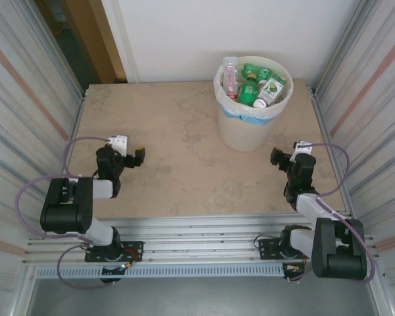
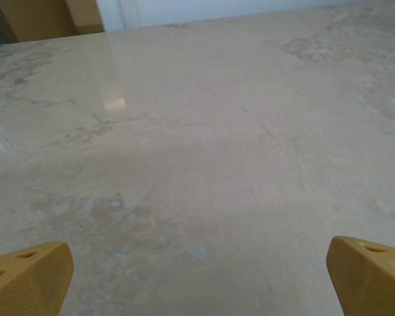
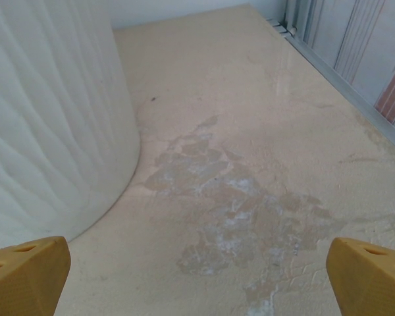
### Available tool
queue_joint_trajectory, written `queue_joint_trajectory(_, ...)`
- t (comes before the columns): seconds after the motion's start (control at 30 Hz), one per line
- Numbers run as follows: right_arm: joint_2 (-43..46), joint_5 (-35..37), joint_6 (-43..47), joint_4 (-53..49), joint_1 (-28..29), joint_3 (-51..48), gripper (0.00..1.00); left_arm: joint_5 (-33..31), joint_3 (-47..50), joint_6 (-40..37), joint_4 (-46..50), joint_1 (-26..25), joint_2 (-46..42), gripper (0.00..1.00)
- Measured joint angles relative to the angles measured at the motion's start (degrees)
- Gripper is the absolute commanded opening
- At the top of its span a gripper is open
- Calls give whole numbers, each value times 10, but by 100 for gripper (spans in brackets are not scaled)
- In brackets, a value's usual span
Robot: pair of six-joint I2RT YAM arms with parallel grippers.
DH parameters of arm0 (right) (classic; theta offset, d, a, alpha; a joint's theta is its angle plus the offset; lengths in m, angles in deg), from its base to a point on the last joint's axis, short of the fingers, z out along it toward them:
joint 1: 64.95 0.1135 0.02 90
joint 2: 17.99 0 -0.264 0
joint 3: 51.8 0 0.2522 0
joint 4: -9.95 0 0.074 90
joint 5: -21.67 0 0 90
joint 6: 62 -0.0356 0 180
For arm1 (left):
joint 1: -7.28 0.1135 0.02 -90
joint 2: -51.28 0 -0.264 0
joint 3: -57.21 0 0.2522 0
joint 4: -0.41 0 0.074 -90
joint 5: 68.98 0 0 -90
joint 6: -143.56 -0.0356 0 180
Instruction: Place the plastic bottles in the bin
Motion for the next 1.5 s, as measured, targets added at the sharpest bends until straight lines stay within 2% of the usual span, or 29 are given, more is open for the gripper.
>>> queue_joint_trajectory(0.23, -31, -25, 0, 45, -1, -2, 98, -44, -8, 16, 28, -13, 1, 99)
queue_joint_trajectory(0.73, -223, -100, 15, 212, -6, -2, 98, -60, -8, 19, 37, -13, 1, 99)
queue_joint_trajectory(1.03, -245, -143, 20, 174, -21, 65, 98, -60, -8, 19, 37, -13, 1, 99)
queue_joint_trajectory(1.17, -245, -170, 32, 166, -22, 66, 98, -60, -8, 19, 37, -13, 1, 99)
queue_joint_trajectory(1.5, -245, -183, 32, 160, -22, 66, 98, -60, -8, 19, 37, -13, 1, 99)
